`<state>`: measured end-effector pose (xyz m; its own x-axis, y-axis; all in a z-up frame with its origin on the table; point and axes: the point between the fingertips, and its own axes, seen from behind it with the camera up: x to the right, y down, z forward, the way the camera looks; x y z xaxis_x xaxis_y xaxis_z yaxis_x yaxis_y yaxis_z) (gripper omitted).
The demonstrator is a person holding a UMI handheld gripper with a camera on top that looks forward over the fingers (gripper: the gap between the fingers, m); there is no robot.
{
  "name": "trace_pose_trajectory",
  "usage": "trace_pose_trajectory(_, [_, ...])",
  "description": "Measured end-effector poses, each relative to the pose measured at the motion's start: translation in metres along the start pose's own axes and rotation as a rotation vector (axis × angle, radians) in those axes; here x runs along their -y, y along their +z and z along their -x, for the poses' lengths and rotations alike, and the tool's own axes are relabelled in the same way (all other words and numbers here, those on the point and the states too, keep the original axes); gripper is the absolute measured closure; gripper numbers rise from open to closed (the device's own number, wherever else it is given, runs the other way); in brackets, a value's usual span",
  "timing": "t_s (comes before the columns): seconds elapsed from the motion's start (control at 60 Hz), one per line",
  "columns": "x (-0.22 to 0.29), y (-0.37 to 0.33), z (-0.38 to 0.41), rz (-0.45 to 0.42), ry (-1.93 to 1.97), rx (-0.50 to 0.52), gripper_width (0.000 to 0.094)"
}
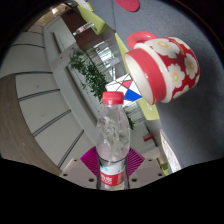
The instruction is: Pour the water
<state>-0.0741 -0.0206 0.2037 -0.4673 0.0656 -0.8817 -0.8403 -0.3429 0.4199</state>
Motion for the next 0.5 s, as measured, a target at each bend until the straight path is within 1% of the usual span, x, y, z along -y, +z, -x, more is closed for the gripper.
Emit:
trace_pose_trajectory(0.067, [-0.004, 0.007, 0.007, 0.017, -0.051, -0.01, 0.0628])
trace_pose_trajectory(0.1, [-0.02, -0.019, 0.015, 0.029, -0.112, -0.014, 0.0627])
trace_pose_trajectory(0.117, [-0.015, -0.003, 0.017, 0.037, -0.152, -0.021, 0.0626])
trace_pose_trajectory(0.217, [-0.02, -0.005, 0.06, 0.055, -0.494, -0.032, 0.0625])
trace_pose_trajectory(0.233, [-0.025, -0.021, 0.073, 0.054, -0.562, -0.024, 0.0627])
trace_pose_trajectory(0.25, [-0.025, -0.022, 0.084, 0.051, -0.633, -0.021, 0.0628])
trace_pose_trajectory(0.283, [-0.022, -0.032, 0.105, 0.033, -0.777, -0.01, 0.0626])
trace_pose_trajectory(0.3, [-0.025, -0.015, 0.108, 0.02, -0.855, -0.014, 0.0627])
trace_pose_trajectory(0.317, [-0.022, -0.017, 0.121, 0.008, -0.928, -0.012, 0.0626])
trace_pose_trajectory(0.333, [-0.014, -0.037, 0.141, -0.006, -0.999, -0.004, 0.0625])
trace_pose_trajectory(0.35, [-0.015, -0.02, 0.144, -0.025, -1.078, -0.012, 0.0623])
trace_pose_trajectory(0.4, [-0.002, -0.025, 0.179, -0.077, -1.299, -0.015, 0.0621])
trace_pose_trajectory(0.417, [0.01, -0.04, 0.188, -0.096, -1.359, -0.003, 0.0623])
trace_pose_trajectory(0.433, [0.001, -0.037, 0.2, -0.117, -1.43, -0.018, 0.0623])
trace_pose_trajectory(0.5, [0.027, -0.049, 0.221, -0.171, -1.68, -0.061, 0.0623])
